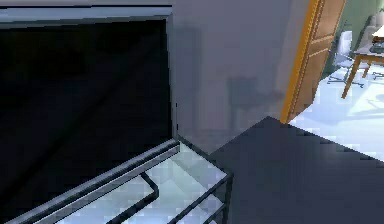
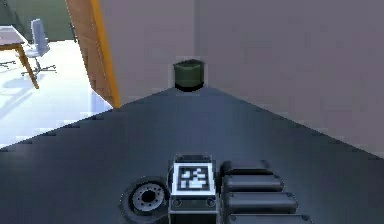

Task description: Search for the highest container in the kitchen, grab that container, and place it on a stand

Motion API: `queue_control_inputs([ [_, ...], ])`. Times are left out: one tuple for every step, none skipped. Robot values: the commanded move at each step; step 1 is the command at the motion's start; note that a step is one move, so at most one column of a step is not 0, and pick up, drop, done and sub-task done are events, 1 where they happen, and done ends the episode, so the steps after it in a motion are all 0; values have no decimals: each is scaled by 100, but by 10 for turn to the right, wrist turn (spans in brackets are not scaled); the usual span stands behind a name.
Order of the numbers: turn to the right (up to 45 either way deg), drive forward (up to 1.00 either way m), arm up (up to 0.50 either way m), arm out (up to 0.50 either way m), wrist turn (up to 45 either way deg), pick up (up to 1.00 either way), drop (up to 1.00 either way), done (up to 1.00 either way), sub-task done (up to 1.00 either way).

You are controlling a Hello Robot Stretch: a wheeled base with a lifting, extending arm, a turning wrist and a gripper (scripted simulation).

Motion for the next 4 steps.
queue_control_inputs([
  [60, 0, 0, 0, 0, 0, 0, 0, 0],
  [-450, 0, 0, 0, 0, 0, 0, 0, 0],
  [-420, 0, 0, 0, 0, 0, 0, 0, 0],
  [450, 0, 0, 0, 0, 0, 0, 0, 0],
])
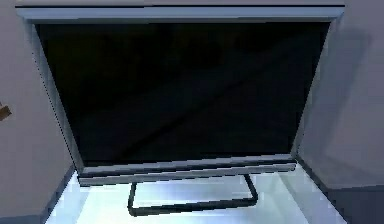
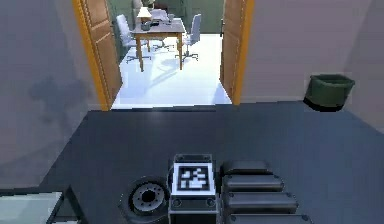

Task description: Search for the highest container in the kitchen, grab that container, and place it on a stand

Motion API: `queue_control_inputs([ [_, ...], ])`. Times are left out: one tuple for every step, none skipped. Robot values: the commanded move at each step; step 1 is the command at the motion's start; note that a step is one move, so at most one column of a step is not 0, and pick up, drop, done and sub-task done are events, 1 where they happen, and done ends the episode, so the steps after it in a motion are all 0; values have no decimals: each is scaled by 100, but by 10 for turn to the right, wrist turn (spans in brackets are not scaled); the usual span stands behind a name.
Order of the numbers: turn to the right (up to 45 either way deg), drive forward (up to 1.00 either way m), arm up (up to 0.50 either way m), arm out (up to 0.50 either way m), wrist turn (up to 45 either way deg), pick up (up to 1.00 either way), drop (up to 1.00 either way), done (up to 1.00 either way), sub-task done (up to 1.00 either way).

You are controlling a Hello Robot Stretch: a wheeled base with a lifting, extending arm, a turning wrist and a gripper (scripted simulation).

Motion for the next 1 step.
queue_control_inputs([
  [420, 0, 0, 0, 0, 0, 0, 0, 0],
])
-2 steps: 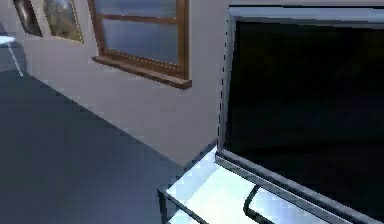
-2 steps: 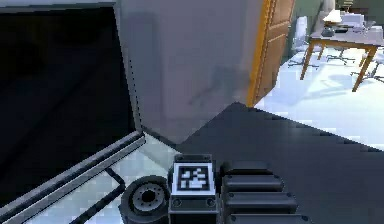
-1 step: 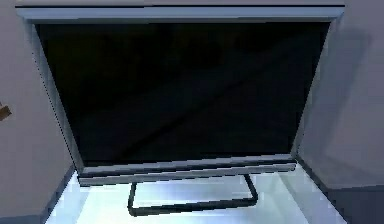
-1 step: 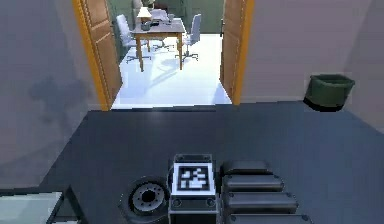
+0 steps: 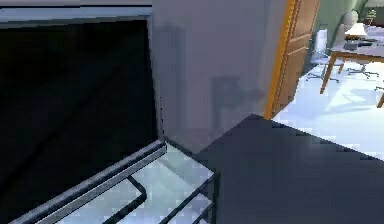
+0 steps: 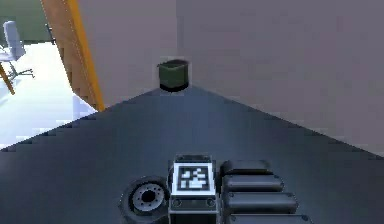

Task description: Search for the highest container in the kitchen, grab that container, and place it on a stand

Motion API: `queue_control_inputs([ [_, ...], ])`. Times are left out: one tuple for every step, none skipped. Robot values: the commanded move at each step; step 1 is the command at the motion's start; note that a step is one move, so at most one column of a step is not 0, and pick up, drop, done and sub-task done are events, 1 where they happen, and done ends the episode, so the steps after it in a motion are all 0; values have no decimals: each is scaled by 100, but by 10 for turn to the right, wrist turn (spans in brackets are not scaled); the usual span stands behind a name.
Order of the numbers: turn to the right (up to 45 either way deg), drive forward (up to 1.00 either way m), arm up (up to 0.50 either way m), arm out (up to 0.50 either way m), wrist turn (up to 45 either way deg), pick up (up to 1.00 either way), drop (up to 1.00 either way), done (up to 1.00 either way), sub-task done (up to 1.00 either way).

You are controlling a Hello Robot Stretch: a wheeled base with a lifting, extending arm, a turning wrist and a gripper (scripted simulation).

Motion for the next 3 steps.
queue_control_inputs([
  [-450, 0, 0, 0, 0, 0, 0, 0, 0],
  [-390, 0, 0, 0, 0, 0, 0, 0, 0],
  [360, 0, 0, 0, 0, 0, 0, 0, 0],
])
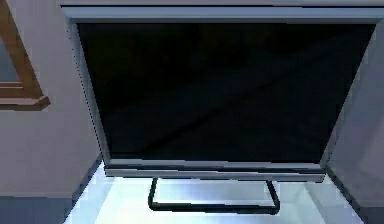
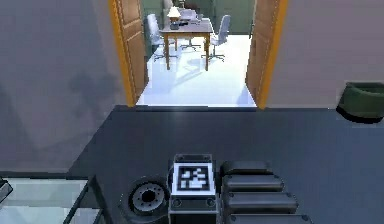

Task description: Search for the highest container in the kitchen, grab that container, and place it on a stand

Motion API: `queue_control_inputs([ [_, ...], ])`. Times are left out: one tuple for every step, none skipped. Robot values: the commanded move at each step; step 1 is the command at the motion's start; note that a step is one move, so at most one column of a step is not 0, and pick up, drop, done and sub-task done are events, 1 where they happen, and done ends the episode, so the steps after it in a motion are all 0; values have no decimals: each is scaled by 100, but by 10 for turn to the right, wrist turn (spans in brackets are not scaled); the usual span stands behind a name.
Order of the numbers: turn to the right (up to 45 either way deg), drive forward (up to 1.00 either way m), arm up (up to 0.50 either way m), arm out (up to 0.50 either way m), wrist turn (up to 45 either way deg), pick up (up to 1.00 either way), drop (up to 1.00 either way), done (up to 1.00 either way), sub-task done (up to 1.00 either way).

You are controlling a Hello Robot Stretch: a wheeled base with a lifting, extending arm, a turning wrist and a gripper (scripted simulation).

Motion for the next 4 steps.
queue_control_inputs([
  [0, 25, 0, 0, 0, 0, 0, 0, 0],
  [240, 0, 0, 0, 0, 0, 0, 0, 0],
  [-270, 0, 0, 0, 0, 0, 0, 0, 0],
  [270, 0, 0, 0, 0, 0, 0, 0, 0],
])
